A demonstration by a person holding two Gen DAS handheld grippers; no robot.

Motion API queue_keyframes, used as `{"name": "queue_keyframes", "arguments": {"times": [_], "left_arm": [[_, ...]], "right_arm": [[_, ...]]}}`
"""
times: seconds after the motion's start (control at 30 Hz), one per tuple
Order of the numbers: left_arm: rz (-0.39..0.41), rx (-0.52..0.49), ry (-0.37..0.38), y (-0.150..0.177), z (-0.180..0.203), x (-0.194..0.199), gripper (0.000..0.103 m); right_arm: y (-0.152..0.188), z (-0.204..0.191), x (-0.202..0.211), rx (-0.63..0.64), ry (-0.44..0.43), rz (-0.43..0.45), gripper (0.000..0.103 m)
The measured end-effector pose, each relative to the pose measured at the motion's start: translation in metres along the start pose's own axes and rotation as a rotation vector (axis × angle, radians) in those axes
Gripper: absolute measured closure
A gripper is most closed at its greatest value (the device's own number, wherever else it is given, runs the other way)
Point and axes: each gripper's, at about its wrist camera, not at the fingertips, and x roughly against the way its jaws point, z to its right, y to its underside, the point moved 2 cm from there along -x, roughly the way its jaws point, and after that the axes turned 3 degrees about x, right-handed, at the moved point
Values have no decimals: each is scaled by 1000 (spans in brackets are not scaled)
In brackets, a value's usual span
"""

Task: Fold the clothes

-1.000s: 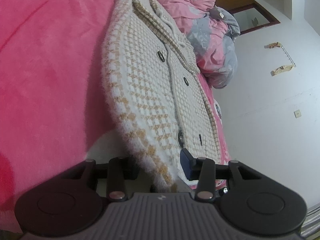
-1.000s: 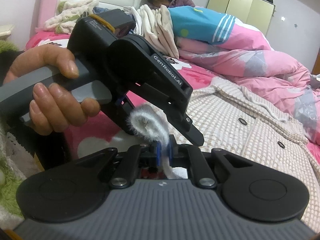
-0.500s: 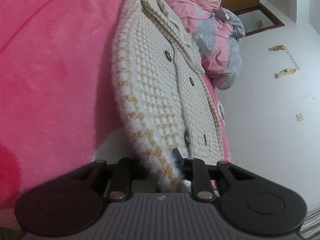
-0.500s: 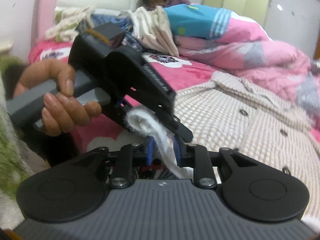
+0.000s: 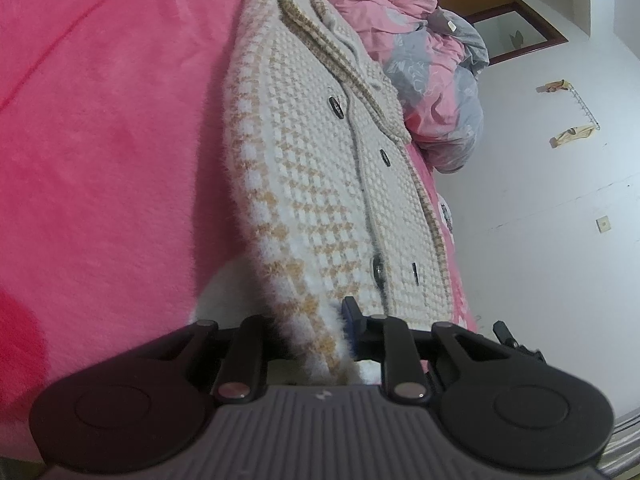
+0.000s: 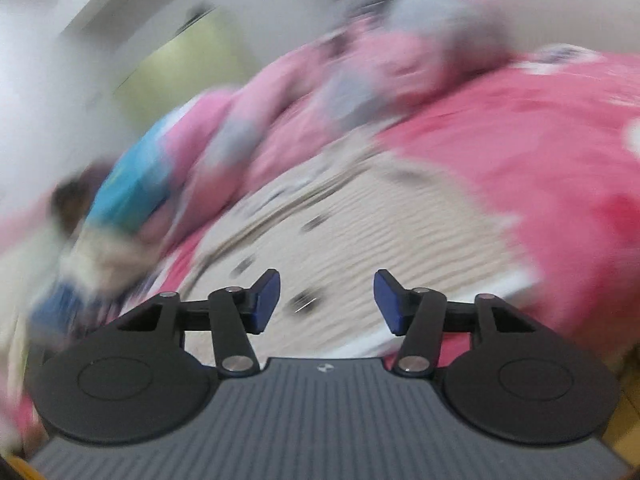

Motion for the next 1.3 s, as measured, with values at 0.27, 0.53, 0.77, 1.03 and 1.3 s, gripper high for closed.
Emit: {"name": "queue_keyframes", "arguments": {"times": [0.27,0.53,0.77,1.03,1.3], "left_arm": [[3,-8,-16,0,3,-1,83],[0,-8,-15,0,0,1,83],[1,-5,-9,1,-1,3,83],[0,-1,1,2,-2,4,83],[0,4,12,1,-4,5,83]], "right_arm": [[-12,102,-13,-448,105,-51,50],[11,114,-6,-621,13,-22,52],[12,112,-10,-651,-5,-34,55],[11,109,-11,-682,14,-6,69],[21,100,-28,-742,-65,-65,69]]}}
